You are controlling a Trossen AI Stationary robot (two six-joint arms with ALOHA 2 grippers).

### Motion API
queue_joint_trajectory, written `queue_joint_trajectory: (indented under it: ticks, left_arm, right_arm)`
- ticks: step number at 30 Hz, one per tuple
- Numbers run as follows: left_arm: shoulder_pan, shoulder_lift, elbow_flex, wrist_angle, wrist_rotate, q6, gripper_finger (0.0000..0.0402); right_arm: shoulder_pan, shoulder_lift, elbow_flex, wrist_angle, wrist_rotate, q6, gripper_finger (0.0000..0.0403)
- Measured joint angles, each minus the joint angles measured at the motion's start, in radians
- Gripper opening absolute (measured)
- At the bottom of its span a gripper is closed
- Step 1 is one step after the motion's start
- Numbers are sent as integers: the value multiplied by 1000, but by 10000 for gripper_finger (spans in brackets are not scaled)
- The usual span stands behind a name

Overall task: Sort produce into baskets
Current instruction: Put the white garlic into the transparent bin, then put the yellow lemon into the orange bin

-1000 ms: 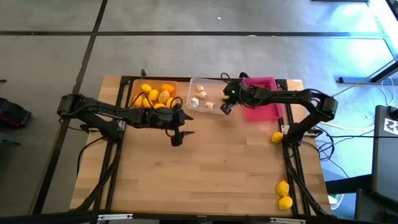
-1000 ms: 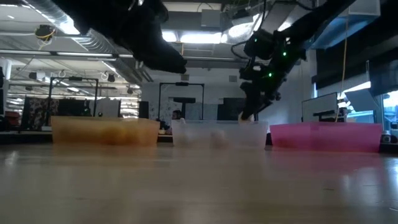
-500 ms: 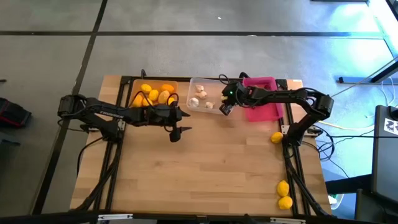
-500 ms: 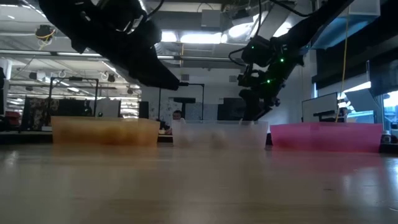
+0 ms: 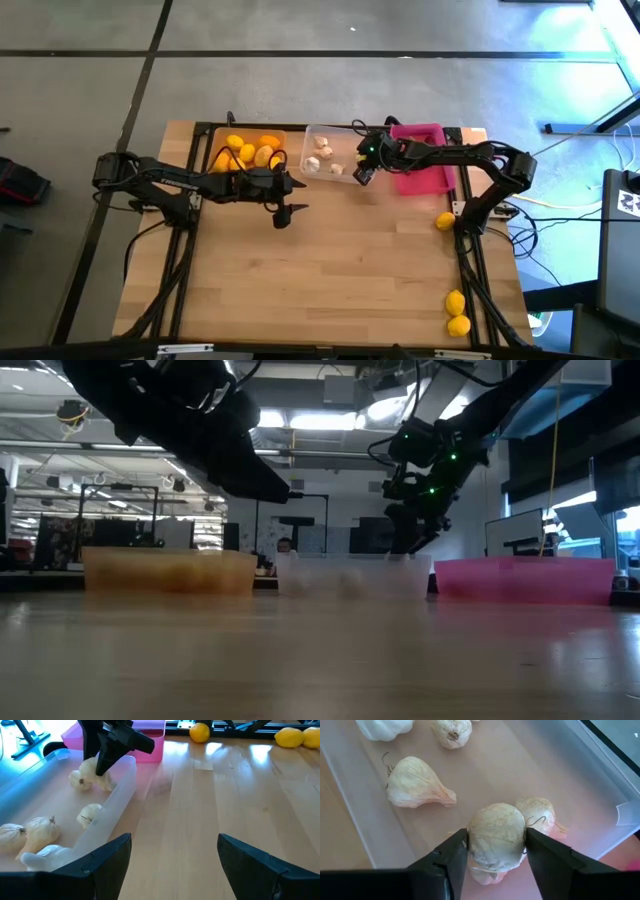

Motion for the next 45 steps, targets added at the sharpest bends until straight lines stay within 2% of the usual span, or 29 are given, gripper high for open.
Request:
queue_joint_trajectory:
  ticks: [10,17,27,33,36,45]
  left_arm:
    - [0,0,0,0,0,0,292]
    - [0,0,0,0,0,-3,292]
    - [0,0,0,0,16,-8,292]
    - [0,0,0,0,16,-8,292]
    - [0,0,0,1,16,-8,292]
    - [-24,0,0,7,16,-37,292]
  right_arm:
    - [0,-15,0,29,-15,1,193]
    - [1,-33,81,-87,-68,-4,196]
    - [0,-33,91,-105,-56,-1,277]
    - [2,-33,140,-193,-101,2,279]
    - [29,-33,187,-279,-149,17,272]
    - [215,-35,304,-515,-130,18,264]
